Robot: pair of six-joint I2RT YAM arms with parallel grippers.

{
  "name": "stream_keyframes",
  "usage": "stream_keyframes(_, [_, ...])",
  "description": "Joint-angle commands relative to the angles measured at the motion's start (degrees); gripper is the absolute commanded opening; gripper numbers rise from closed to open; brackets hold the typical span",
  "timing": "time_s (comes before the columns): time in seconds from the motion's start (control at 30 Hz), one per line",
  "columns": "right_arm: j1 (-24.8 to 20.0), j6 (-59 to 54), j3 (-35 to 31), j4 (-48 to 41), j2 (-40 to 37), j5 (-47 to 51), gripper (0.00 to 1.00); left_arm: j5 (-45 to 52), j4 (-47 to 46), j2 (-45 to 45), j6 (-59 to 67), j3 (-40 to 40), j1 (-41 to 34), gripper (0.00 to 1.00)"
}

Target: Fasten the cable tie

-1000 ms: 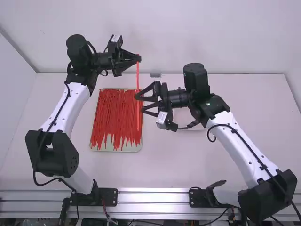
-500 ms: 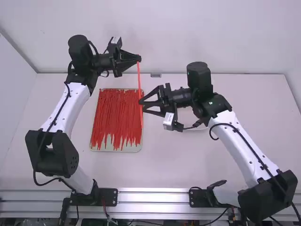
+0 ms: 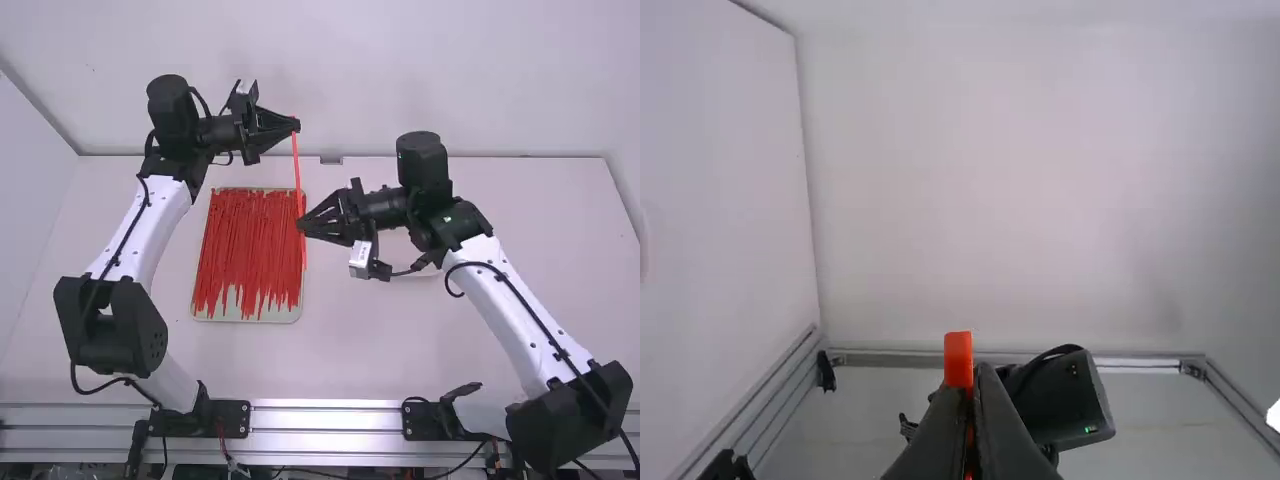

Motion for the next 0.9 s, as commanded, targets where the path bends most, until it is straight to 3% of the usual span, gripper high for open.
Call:
stream_keyframes(0.0, [0.59, 0.37, 1.42, 0.15, -1.05, -0.9, 0.0, 0.44, 0.2, -0.09, 0.85, 1.27, 0.37, 0.02])
stream_keyframes(0.47, [-0.48, 3.67, 1.42, 0.13, -1.05, -0.94, 0.0, 1.84, 0.22, -0.09, 3.45, 1.27, 0.37, 0.02])
stream_keyframes(0.53, [-0.26, 9.46, 1.42, 0.81, -1.05, -0.92, 0.0, 1.95, 0.17, -0.09, 4.94, 1.27, 0.37, 0.02])
stream_keyframes(0.67, [1.09, 34.34, 1.42, 4.07, -1.05, -0.92, 0.0, 3.56, -0.07, -0.09, 15.15, 1.27, 0.37, 0.02])
stream_keyframes(0.87, [1.25, 54.36, 1.44, 4.85, -1.05, 0.04, 0.0, 6.62, -1.84, -0.09, 26.84, 1.27, 0.37, 0.02])
